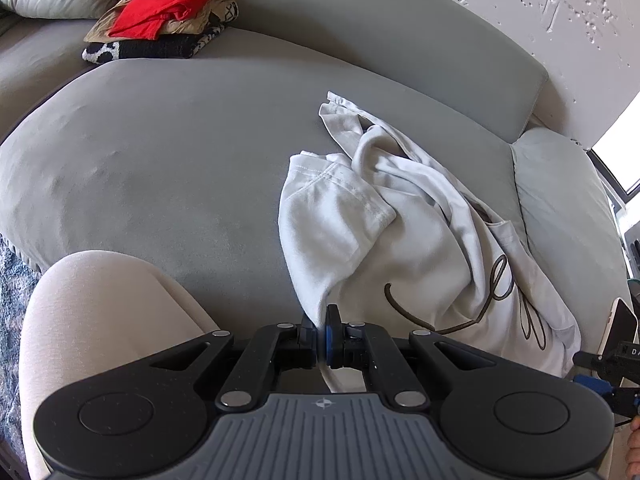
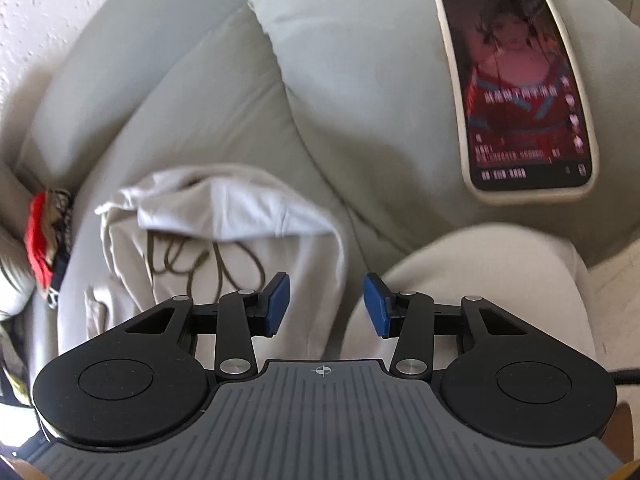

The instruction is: Fold clothes

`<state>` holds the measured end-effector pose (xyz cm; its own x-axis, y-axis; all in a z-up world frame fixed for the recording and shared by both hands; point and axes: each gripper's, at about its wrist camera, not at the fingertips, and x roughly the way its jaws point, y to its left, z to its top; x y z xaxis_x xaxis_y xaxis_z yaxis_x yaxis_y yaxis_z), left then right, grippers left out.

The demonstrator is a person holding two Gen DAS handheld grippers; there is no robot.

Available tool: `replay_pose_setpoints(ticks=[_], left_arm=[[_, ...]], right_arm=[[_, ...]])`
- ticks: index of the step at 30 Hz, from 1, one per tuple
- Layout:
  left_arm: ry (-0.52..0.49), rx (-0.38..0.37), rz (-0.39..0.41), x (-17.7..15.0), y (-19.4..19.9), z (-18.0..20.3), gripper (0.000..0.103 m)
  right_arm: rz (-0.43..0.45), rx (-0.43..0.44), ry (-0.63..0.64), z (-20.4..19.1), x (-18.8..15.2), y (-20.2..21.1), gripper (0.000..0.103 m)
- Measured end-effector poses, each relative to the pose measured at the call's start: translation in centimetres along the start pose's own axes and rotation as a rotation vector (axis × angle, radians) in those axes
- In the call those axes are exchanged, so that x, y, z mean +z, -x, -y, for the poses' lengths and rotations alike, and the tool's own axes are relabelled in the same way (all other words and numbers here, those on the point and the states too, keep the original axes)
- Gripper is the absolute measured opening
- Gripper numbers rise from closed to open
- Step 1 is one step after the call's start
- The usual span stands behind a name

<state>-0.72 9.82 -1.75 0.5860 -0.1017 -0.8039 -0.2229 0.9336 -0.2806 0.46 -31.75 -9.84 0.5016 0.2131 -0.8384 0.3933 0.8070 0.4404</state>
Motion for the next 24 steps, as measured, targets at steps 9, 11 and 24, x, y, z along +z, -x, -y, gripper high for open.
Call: replay_pose_setpoints(ticks=[9, 11, 24], left_arm=[[0.023, 0.003, -0.003, 0.3, -0.4, -0.4, 0.002], [0.032, 0.006, -0.006, 0.3, -0.8, -0.6, 0.002], [0.174, -0.131, 0.052, 1.5, 0.2, -3.5, 0.001]], right_arm=[[0.007, -0.004, 0.078, 0.0, 1.6, -2.7, 0.024], [-0.011, -0.015, 0.098, 0.1, 1.8, -3.2, 0.014], [-0.007, 0.405, -0.219, 3.1, 1.4, 0.2, 0.0]])
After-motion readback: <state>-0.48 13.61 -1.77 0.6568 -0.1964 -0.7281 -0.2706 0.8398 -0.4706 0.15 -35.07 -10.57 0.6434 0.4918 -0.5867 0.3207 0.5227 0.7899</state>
